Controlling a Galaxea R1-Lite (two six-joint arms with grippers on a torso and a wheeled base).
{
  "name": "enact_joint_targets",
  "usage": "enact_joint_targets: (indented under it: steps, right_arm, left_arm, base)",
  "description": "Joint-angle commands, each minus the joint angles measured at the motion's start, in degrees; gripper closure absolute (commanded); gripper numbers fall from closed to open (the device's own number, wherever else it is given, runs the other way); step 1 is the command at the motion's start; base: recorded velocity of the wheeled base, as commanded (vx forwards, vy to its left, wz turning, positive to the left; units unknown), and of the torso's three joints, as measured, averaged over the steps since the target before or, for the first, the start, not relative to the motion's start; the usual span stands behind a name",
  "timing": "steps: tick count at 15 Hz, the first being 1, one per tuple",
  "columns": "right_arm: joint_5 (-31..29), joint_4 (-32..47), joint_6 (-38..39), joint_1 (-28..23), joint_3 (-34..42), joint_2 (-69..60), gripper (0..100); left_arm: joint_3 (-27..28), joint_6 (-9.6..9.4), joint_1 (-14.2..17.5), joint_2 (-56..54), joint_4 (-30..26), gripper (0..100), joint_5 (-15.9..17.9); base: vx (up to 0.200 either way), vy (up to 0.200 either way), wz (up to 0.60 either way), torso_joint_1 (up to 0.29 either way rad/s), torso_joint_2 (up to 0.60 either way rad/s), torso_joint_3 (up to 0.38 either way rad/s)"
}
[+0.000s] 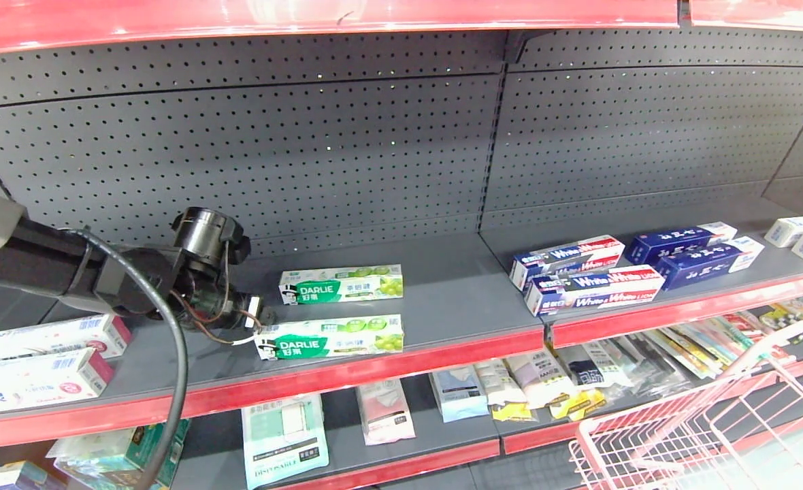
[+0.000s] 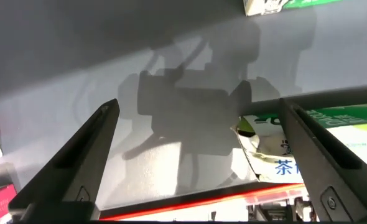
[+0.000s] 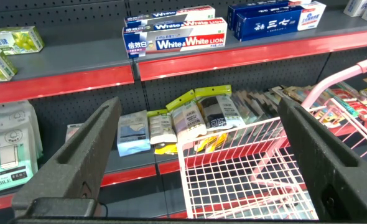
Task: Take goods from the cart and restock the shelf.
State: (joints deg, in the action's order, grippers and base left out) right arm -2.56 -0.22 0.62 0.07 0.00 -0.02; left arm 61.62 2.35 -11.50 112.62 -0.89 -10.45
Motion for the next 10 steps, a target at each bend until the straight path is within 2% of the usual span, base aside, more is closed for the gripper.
enact_joint_targets:
  steps: [1, 10]
  right_arm:
    - [0.01, -0.04, -0.01, 0.01, 0.0, 0.02, 0]
    - [0.01, -0.04, -0.01, 0.01, 0.0, 0.02, 0]
  left_arm:
    - [-0.36, 0.02, -0.02, -0.29, 0.01, 0, -0.01]
    - [-0.54, 0.02, -0.11, -1.08, -1.22, 0, 0.08]
  base:
    - [0.0, 0.0, 0.0, 0.0, 0.0, 0.0]
    - [0.0, 0.0, 0.0, 0.0, 0.0, 0.0]
